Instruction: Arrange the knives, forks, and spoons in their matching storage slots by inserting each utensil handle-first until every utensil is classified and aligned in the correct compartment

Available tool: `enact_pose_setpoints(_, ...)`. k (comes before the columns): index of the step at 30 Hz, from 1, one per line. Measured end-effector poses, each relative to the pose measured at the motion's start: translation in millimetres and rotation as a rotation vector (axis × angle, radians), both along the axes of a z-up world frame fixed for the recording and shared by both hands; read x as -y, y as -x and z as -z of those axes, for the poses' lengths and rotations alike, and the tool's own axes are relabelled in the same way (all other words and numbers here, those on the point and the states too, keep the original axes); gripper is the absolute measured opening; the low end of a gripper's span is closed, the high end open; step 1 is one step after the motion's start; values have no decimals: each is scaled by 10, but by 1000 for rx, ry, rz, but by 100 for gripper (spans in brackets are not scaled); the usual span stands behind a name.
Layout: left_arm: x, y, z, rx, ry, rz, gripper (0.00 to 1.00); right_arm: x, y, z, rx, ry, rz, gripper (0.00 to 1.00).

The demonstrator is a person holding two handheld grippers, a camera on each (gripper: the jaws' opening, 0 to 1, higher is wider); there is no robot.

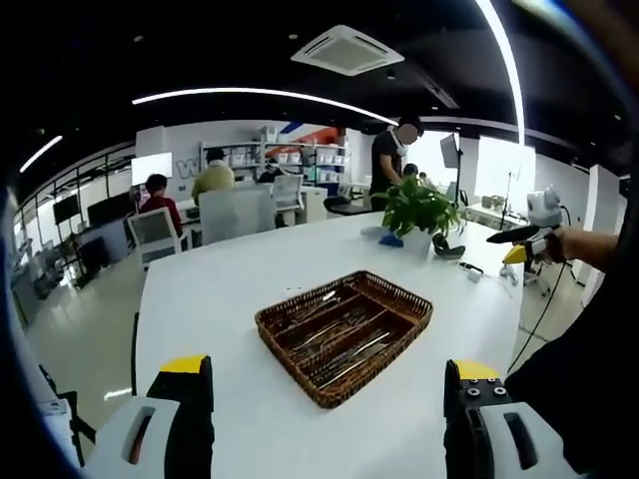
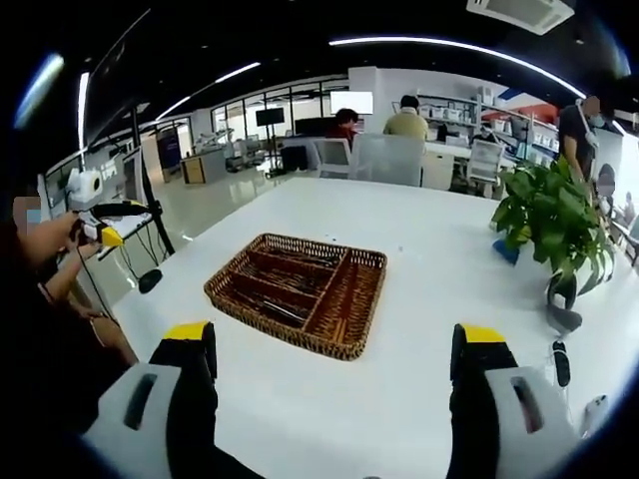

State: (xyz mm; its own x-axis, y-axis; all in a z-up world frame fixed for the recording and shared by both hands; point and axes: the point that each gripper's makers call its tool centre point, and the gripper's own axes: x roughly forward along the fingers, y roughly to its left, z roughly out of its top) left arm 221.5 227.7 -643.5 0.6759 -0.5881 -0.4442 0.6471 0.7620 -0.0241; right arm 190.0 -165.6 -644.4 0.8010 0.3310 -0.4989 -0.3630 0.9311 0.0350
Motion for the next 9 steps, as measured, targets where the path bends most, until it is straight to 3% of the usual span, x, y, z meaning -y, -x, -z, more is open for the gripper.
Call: enact_pose_setpoints(9,-36,24,47,-10,-3,-4,100,-57,-3,24,-10,4,-9,99)
